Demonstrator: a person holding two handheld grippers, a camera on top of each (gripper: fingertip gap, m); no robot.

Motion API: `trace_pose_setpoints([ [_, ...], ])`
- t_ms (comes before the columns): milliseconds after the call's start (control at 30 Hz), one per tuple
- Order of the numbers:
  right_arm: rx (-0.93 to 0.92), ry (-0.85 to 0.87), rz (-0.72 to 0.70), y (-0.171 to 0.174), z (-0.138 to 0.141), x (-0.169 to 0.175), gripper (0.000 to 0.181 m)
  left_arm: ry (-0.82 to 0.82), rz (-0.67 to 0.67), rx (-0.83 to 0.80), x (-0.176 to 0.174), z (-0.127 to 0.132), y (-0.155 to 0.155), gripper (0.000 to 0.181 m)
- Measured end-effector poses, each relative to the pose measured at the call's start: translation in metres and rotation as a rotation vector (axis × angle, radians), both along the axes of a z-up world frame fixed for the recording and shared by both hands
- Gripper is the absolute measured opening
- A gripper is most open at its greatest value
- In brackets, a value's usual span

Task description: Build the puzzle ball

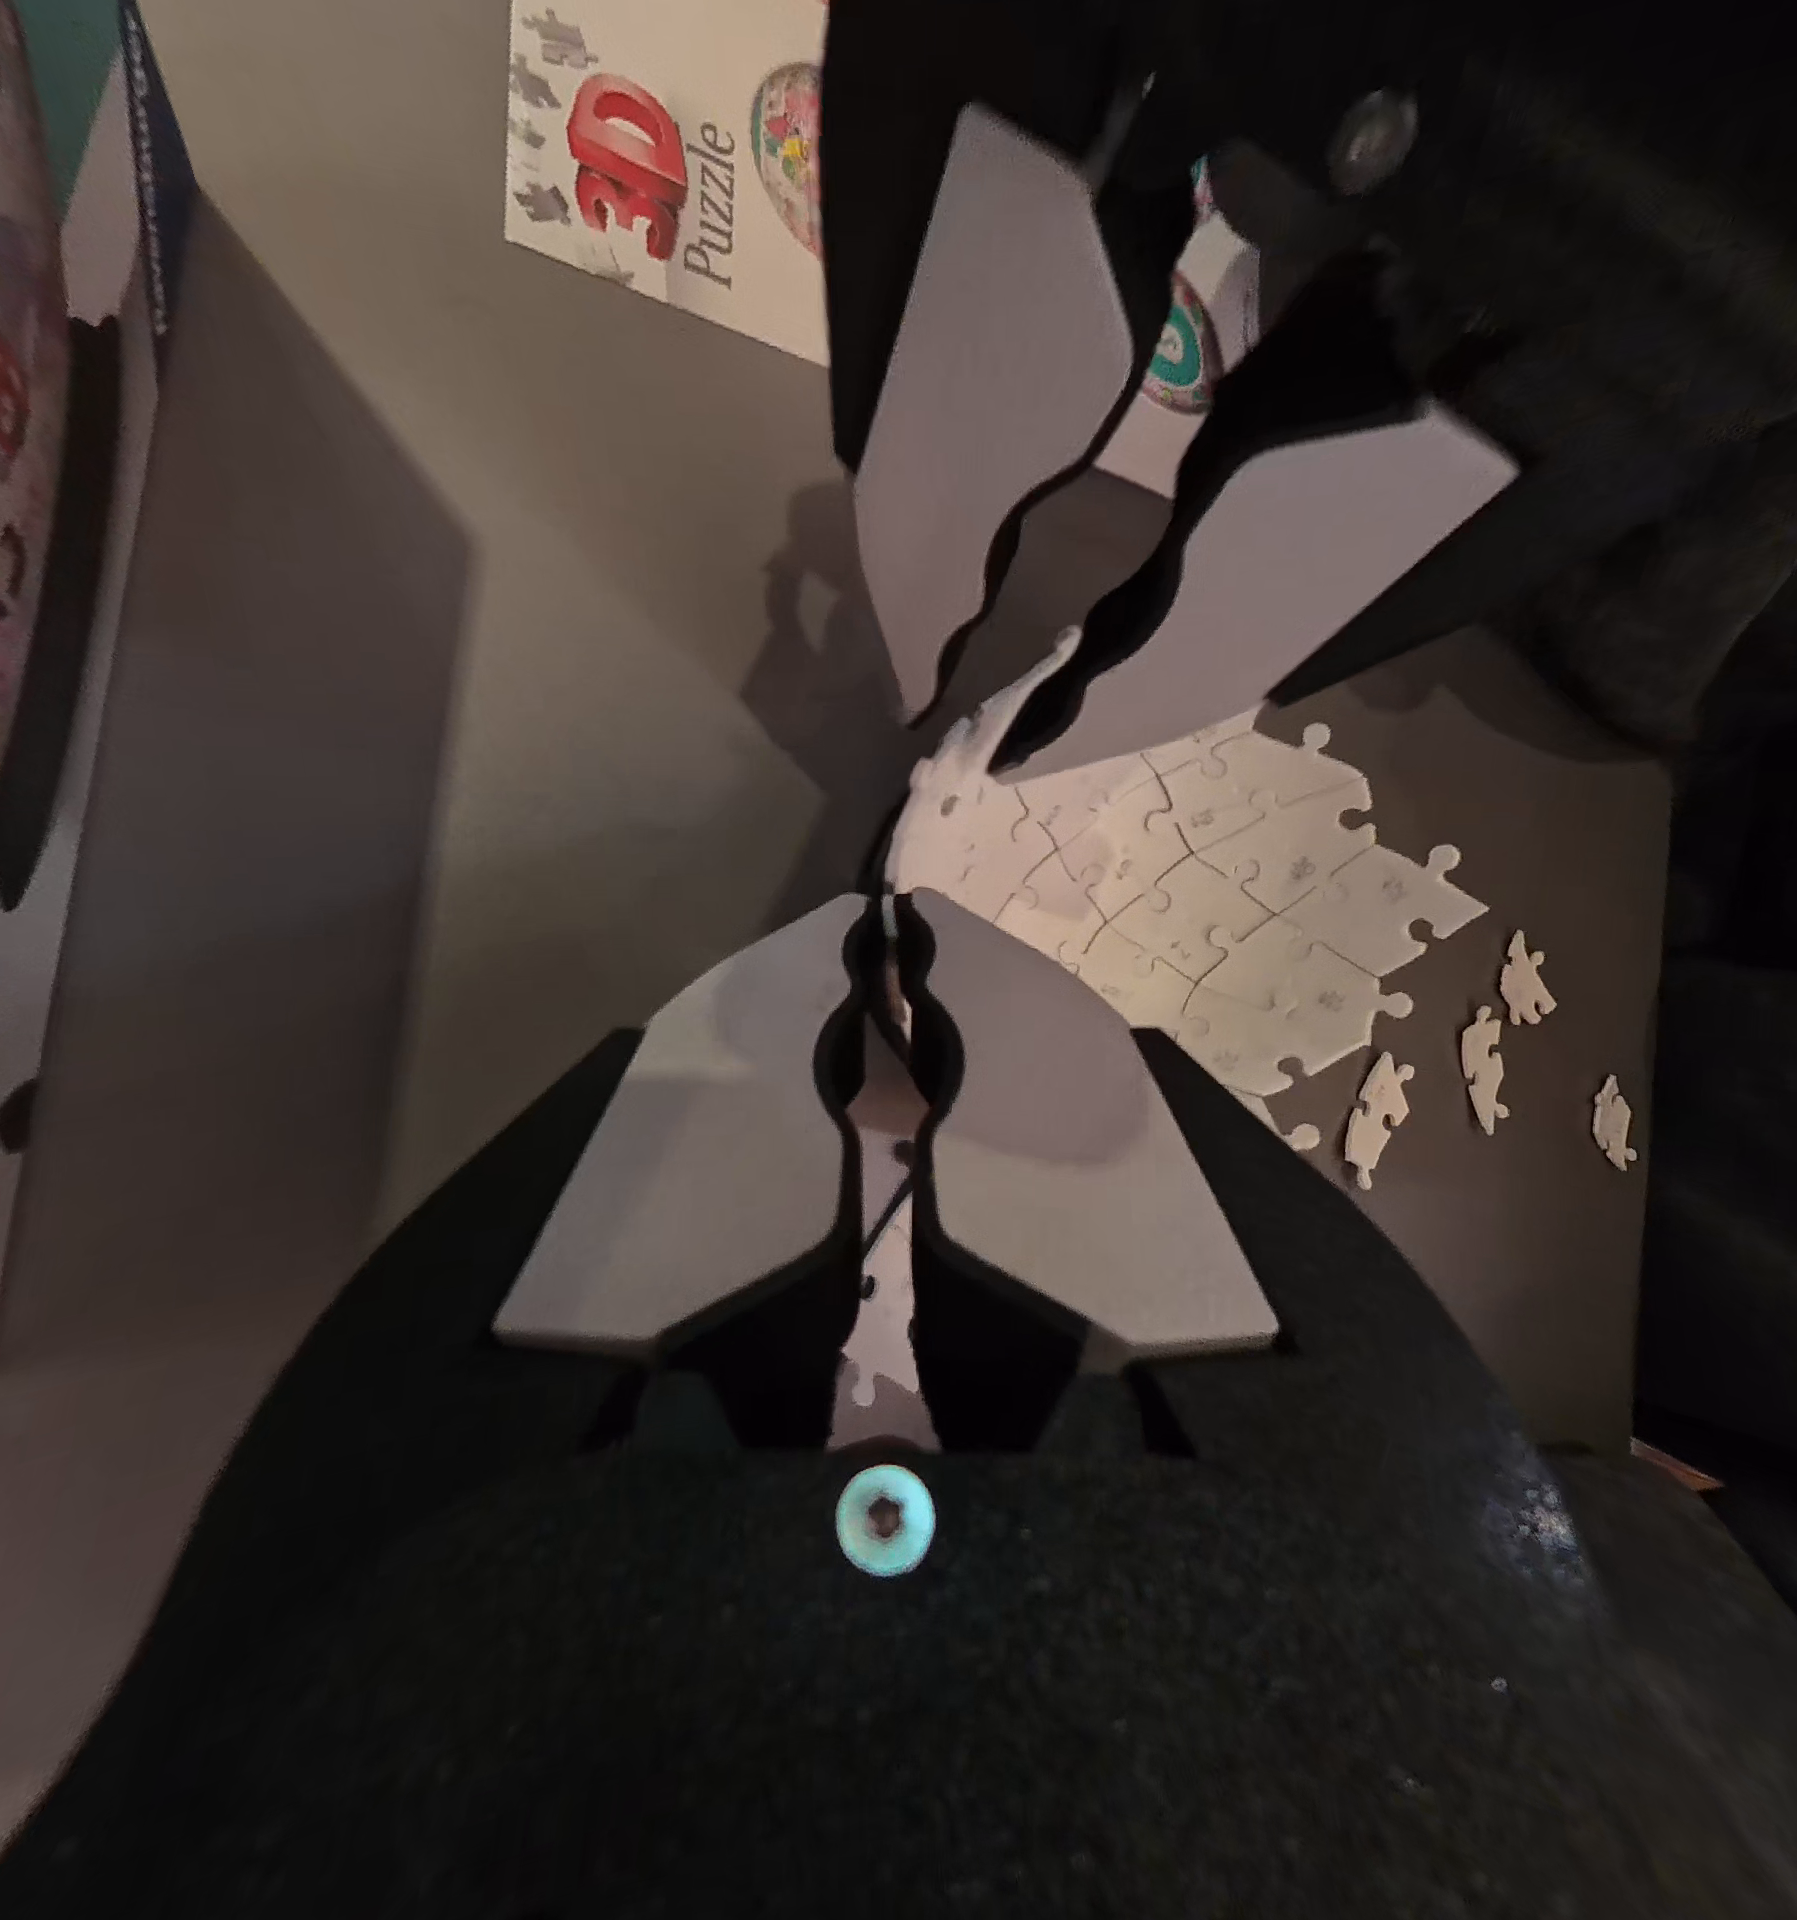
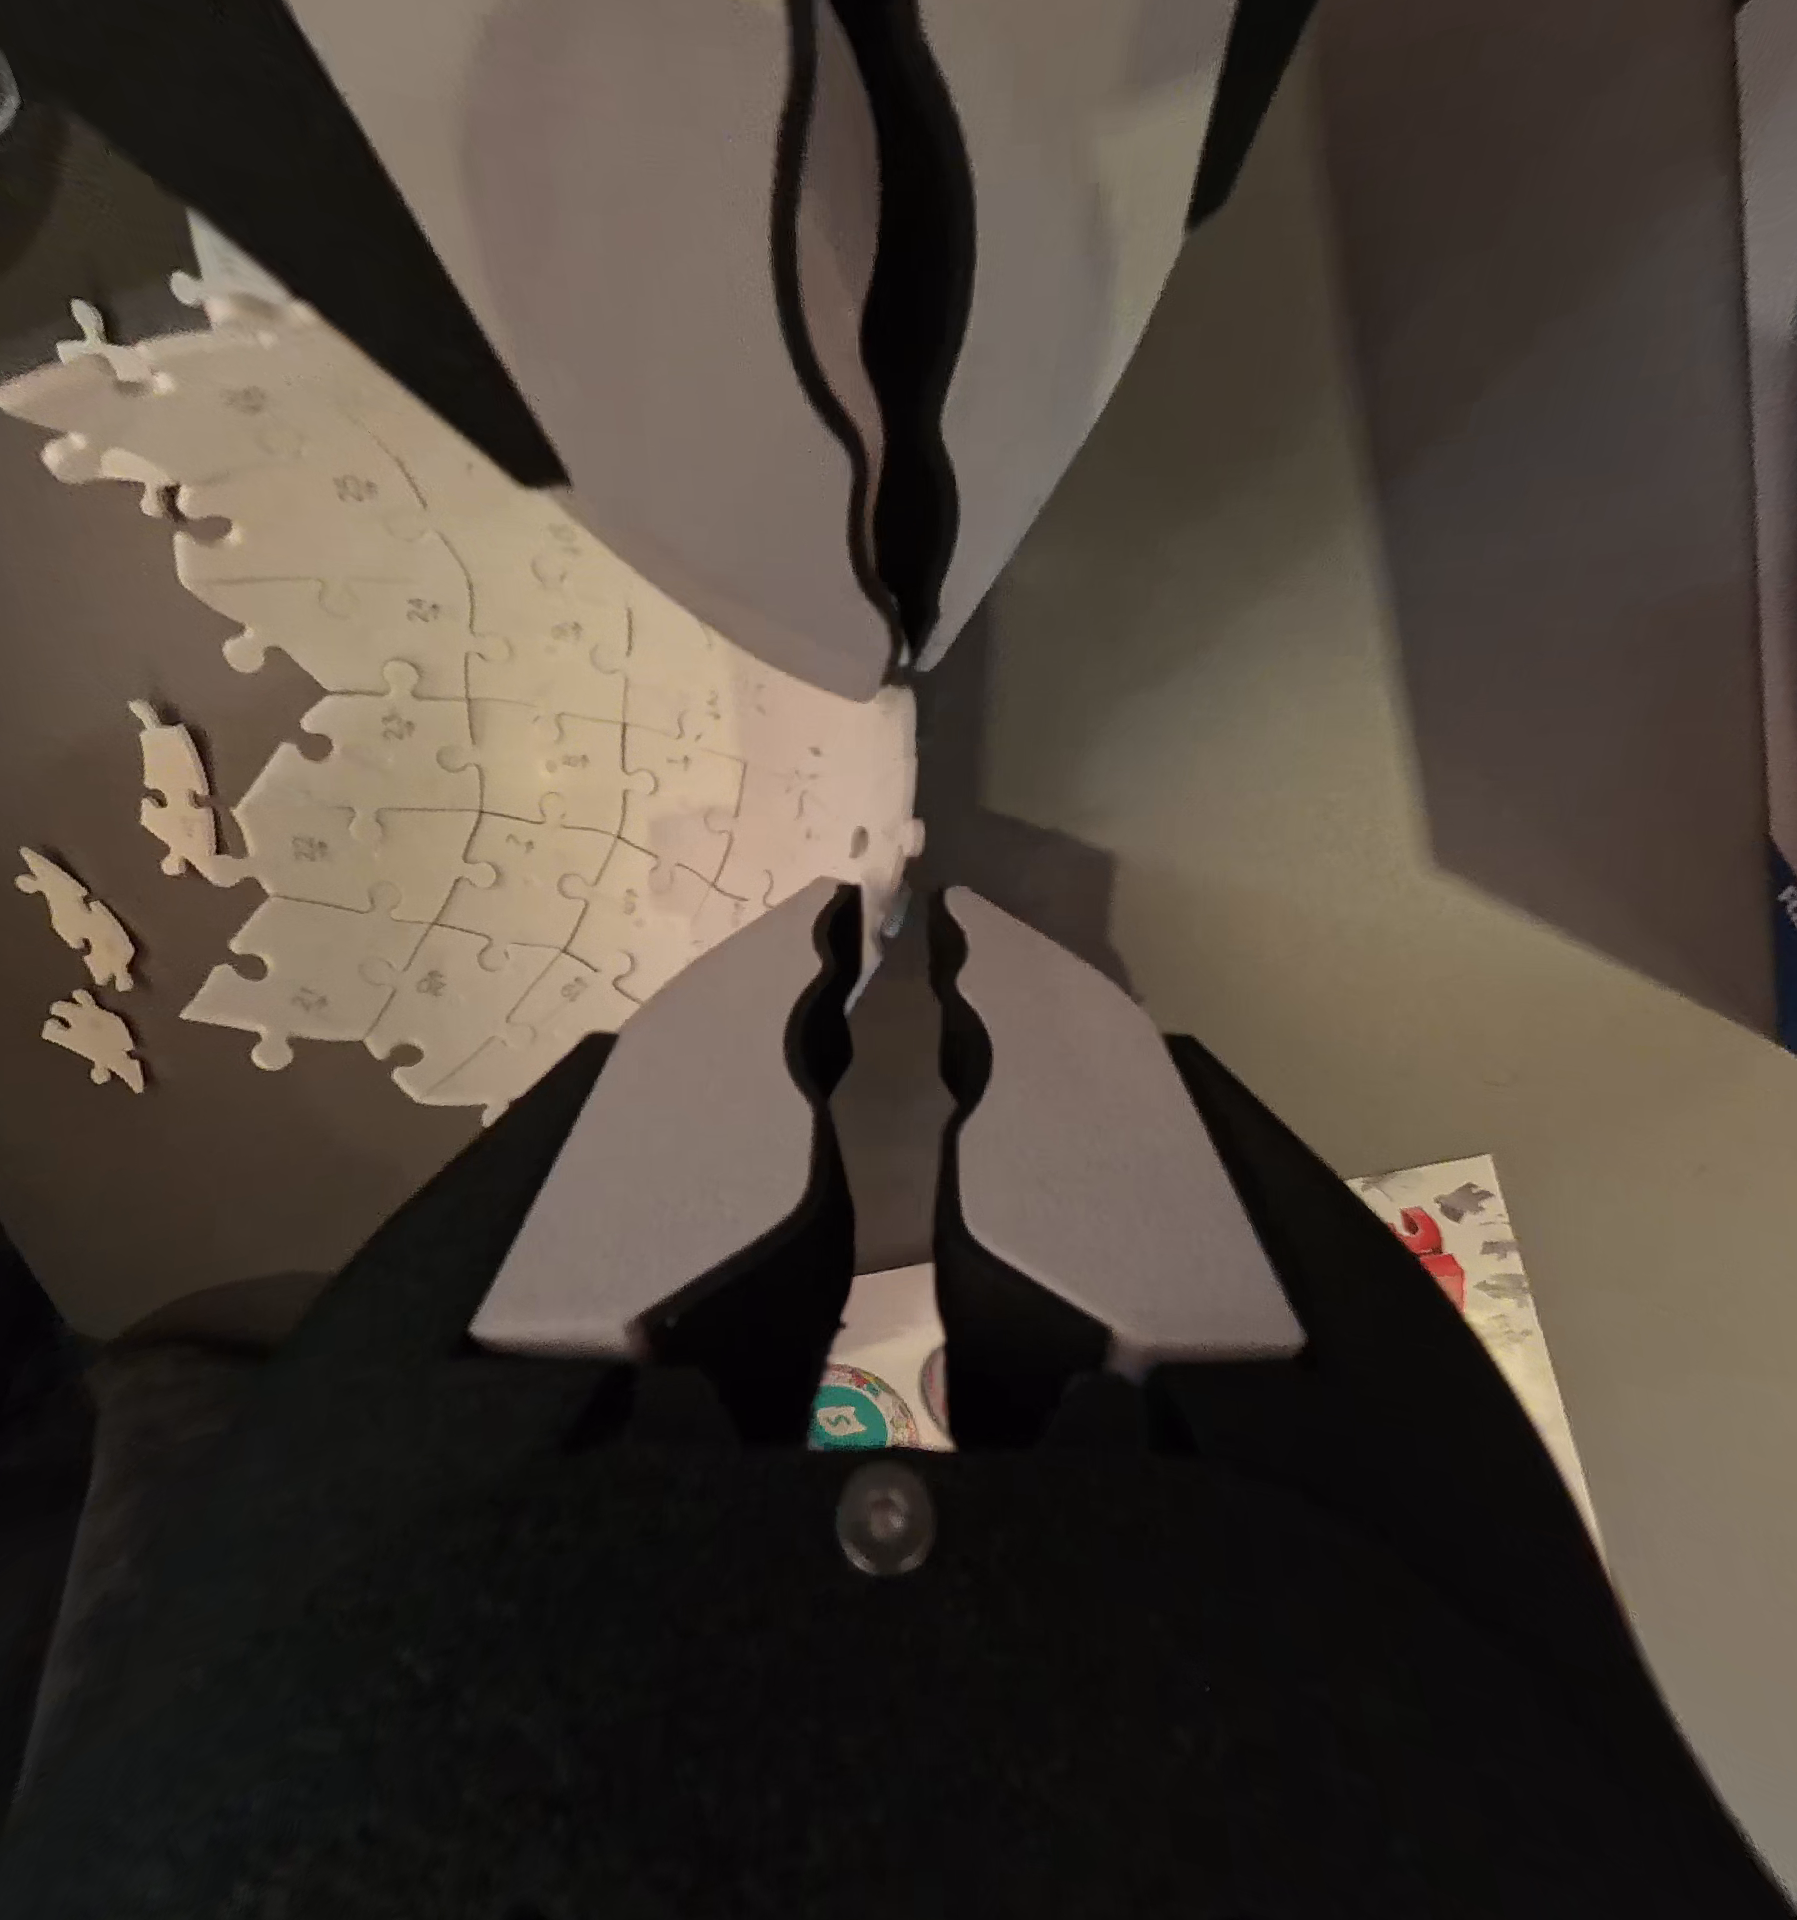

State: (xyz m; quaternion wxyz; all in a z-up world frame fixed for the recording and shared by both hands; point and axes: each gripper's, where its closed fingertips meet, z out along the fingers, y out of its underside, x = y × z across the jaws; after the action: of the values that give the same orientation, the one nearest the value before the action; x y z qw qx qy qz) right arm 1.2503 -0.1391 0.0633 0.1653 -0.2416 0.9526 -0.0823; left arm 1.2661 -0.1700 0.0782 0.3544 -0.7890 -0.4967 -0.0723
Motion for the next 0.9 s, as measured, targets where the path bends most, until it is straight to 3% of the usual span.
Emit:
trace_pose_setpoints([
  [33, 0.002, -0.007, -0.002, 0.0011, 0.0007, 0.0001, 0.016, -0.001, 0.003, -0.001, 0.0001, -0.0003, -0.0004, 0.002],
  [600, 0.047, -0.050, -0.067, 0.0069, 0.0001, -0.0007, 0.004, 0.011, 0.024, -0.154, -0.0005, -0.0005, -0.0066, 0.002],
  [900, 0.040, -0.060, -0.058, 0.0069, -0.0015, -0.0008, 0.004, 0.012, 0.034, -0.150, -0.0030, -0.0022, -0.0051, 0.002],
])
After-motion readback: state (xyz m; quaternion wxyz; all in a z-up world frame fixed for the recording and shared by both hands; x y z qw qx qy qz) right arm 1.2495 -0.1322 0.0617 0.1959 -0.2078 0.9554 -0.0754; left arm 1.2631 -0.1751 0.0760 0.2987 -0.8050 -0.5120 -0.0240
